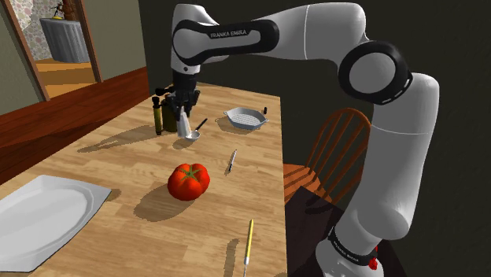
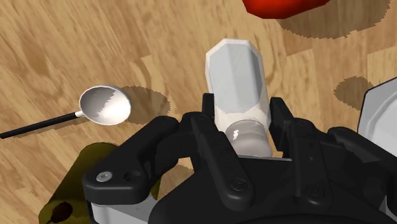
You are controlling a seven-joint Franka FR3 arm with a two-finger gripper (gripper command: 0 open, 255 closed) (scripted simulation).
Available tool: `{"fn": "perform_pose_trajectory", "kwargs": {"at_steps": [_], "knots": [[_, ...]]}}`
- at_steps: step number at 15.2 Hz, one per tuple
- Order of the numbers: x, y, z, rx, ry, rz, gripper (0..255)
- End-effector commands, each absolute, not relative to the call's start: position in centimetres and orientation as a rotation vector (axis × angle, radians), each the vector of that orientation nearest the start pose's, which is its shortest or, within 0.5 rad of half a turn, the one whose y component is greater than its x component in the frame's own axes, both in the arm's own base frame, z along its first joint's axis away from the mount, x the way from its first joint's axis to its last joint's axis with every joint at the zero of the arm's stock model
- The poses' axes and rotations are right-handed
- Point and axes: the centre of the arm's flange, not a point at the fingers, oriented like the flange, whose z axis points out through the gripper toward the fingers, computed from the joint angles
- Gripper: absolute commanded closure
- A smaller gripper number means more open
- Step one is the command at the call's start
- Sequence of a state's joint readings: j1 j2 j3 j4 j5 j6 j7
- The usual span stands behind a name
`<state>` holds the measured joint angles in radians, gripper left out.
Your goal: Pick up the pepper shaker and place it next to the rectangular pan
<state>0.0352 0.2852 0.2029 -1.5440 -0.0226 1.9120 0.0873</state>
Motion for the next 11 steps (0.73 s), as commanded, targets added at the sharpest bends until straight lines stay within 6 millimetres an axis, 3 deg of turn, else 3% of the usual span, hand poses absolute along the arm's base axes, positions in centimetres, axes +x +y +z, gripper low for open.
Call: {"fn": "perform_pose_trajectory", "kwargs": {"at_steps": [1, 11], "knots": [[64.5, 11.4, 49.9, -3.081, -0.228, -0.126, 255], [65.8, -1.7, 49.9, -3.081, -0.228, -0.126, 255]]}}
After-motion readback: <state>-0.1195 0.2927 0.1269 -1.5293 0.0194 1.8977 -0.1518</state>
